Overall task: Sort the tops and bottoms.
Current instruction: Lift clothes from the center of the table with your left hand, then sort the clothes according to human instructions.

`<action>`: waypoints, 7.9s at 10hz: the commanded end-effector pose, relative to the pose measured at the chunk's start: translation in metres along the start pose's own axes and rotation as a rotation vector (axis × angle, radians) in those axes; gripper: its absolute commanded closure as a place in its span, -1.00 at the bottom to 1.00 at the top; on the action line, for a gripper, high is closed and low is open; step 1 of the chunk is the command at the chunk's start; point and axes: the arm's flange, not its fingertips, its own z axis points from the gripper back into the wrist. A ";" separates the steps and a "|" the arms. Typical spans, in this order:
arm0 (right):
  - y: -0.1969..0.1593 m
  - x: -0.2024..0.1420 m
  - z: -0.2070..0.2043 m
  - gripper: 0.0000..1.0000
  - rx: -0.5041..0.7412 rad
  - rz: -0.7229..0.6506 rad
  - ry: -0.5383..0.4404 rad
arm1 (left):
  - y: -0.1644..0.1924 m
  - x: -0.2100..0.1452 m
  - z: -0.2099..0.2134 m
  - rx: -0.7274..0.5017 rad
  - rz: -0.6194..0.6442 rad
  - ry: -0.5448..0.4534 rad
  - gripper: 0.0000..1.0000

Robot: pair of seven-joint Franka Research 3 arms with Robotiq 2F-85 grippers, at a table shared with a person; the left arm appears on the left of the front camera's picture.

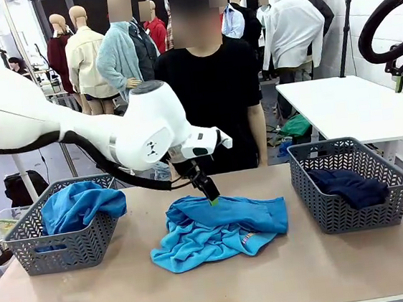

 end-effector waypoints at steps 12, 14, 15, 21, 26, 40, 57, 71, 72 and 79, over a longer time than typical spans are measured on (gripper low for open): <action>-0.001 0.000 0.001 -1.00 -0.017 0.002 -0.006 | 0.012 0.003 -0.025 -0.112 -0.081 0.158 0.63; -0.001 0.000 0.001 -1.00 -0.017 0.002 -0.006 | 0.014 0.003 -0.022 -0.116 -0.078 0.149 1.00; -0.001 0.000 0.001 -1.00 -0.017 0.002 -0.006 | 0.013 0.002 -0.022 -0.118 -0.082 0.147 1.00; -0.001 0.000 0.001 -1.00 -0.017 0.002 -0.006 | 0.007 0.009 0.013 -0.099 -0.083 0.085 1.00; -0.001 0.000 0.001 -1.00 -0.017 0.002 -0.006 | -0.015 0.053 0.123 0.188 -0.180 -0.080 1.00; -0.001 0.000 0.001 -1.00 -0.017 0.002 -0.006 | -0.117 0.120 0.391 0.632 -0.182 -0.423 1.00; -0.001 0.000 0.001 -1.00 -0.017 0.002 -0.006 | -0.117 0.120 0.391 0.632 -0.182 -0.423 1.00; -0.001 0.000 0.001 -1.00 -0.017 0.002 -0.006 | -0.093 0.099 0.456 0.811 -0.048 -0.475 1.00; -0.001 0.000 0.001 -1.00 -0.017 0.002 -0.006 | -0.086 0.086 0.474 0.861 -0.009 -0.450 1.00; -0.001 0.000 0.001 -1.00 -0.017 0.002 -0.006 | 0.098 -0.144 0.452 0.914 0.590 -0.138 1.00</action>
